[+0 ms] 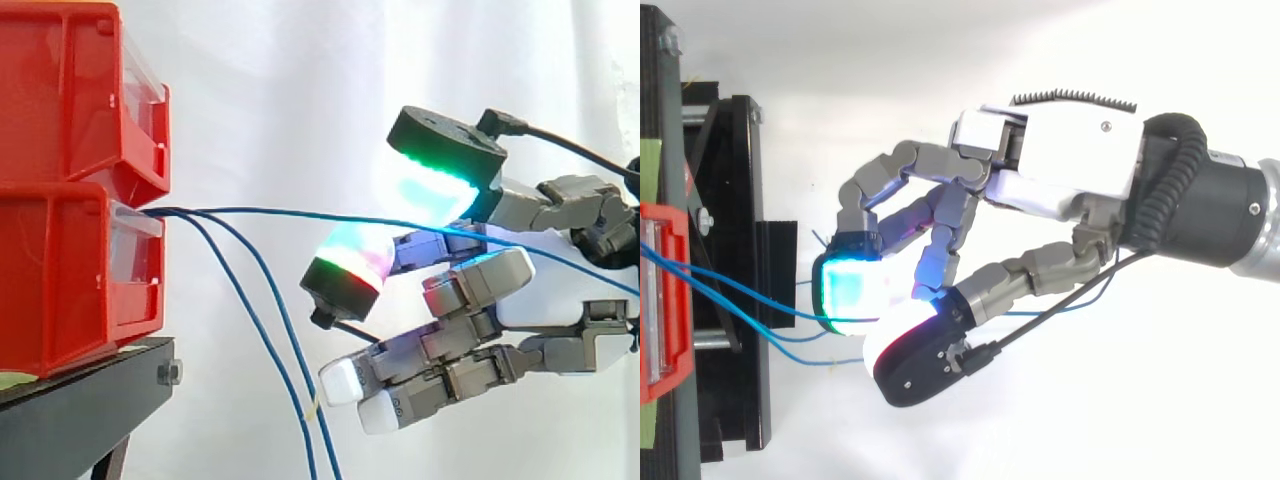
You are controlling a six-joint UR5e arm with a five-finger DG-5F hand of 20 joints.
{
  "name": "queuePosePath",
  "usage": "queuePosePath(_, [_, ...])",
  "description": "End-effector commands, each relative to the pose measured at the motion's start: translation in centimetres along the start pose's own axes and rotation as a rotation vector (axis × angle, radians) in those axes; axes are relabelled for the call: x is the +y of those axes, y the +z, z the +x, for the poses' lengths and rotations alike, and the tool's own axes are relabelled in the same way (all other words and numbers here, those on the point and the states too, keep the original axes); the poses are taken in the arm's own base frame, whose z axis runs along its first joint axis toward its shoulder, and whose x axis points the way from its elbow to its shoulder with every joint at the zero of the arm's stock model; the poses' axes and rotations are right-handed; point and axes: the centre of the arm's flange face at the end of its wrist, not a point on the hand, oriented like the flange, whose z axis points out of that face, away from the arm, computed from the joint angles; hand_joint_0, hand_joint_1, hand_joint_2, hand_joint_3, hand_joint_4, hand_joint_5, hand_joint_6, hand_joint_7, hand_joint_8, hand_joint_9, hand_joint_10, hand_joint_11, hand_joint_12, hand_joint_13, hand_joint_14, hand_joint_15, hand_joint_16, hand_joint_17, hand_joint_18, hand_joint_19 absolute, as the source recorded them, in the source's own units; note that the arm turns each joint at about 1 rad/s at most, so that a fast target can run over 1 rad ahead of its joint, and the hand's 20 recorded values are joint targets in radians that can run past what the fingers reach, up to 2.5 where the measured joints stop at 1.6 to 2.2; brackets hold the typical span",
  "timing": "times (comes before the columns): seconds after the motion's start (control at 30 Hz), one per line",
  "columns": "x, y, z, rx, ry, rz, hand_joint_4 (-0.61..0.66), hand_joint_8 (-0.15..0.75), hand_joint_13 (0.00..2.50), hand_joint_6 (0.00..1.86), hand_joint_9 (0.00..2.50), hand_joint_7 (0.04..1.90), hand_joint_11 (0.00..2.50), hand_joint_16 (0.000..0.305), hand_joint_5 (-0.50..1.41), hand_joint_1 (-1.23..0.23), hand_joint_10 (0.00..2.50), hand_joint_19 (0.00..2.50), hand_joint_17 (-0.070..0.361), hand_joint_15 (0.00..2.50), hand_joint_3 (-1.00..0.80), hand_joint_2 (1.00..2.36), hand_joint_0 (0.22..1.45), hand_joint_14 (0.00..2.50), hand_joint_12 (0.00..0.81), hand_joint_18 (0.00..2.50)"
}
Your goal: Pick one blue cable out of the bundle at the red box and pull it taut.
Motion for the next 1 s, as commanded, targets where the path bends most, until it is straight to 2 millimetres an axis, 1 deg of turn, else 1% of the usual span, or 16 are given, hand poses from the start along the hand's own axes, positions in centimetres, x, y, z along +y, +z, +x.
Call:
queuePosePath(0.0, [0.05, 0.0, -0.05, -0.001, -0.001, -0.001, 0.06, 0.301, 0.8, 0.91, 1.51, 1.01, 1.63, 0.054, -0.15, -0.81, 0.0, 0.3, 0.122, 0.39, -0.42, 1.01, 0.64, 0.02, 0.345, 0.65])
queuePosePath(0.13, [0.05, -0.02, 0.06, 0.001, -0.001, -0.001, 0.04, 0.3, 0.83, 0.92, 1.54, 1.05, 1.7, 0.054, -0.15, -0.8, 0.0, 0.32, 0.121, 0.43, -0.31, 1.01, 0.63, 0.02, 0.342, 0.65])
queuePosePath(0.23, [0.05, -0.02, 0.06, 0.001, -0.001, -0.001, 0.04, 0.3, 0.85, 0.93, 1.56, 1.07, 1.71, 0.054, -0.14, -0.79, 0.0, 0.33, 0.122, 0.45, -0.22, 1.02, 0.61, 0.02, 0.343, 0.66])
queuePosePath(0.33, [-0.05, -0.01, 0.18, 0.002, -0.001, 0.001, 0.05, 0.346, 0.89, 0.93, 1.58, 1.06, 1.63, 0.061, -0.12, -0.77, 0.09, 0.31, 0.138, 0.45, -0.17, 1.01, 0.6, 0.02, 0.372, 0.73])
queuePosePath(0.53, [-0.08, -0.04, 0.17, 0.002, -0.001, 0.004, 0.04, 0.394, 0.97, 0.92, 1.64, 1.1, 1.59, 0.07, -0.1, -0.78, 0.12, 0.29, 0.157, 0.45, -0.08, 1.0, 0.6, 0.02, 0.402, 0.82])
queuePosePath(0.67, [0.03, -0.06, 0.17, 0.002, 0.0, 0.002, 0.05, 0.41, 1.0, 0.91, 1.65, 1.14, 1.6, 0.072, -0.08, -0.79, 0.06, 0.28, 0.161, 0.45, -0.05, 1.0, 0.6, 0.02, 0.41, 0.86])
queuePosePath(0.7, [0.03, -0.06, 0.17, 0.002, 0.0, 0.002, 0.05, 0.411, 1.02, 0.91, 1.65, 1.15, 1.6, 0.073, -0.08, -0.79, 0.04, 0.29, 0.163, 0.46, -0.05, 1.04, 0.59, 0.02, 0.412, 0.88])
queuePosePath(0.87, [-0.08, -0.06, 0.29, 0.004, -0.001, 0.004, 0.07, 0.422, 1.04, 0.9, 1.66, 1.17, 1.62, 0.073, -0.07, -0.8, 0.0, 0.29, 0.165, 0.46, -0.05, 1.09, 0.57, 0.02, 0.42, 0.91])
queuePosePath(0.97, [0.0, -0.1, 0.27, 0.004, 0.0, 0.005, 0.08, 0.428, 1.04, 0.9, 1.63, 1.19, 1.55, 0.074, -0.07, -0.8, 0.0, 0.29, 0.166, 0.47, -0.05, 1.11, 0.56, 0.02, 0.423, 0.91])
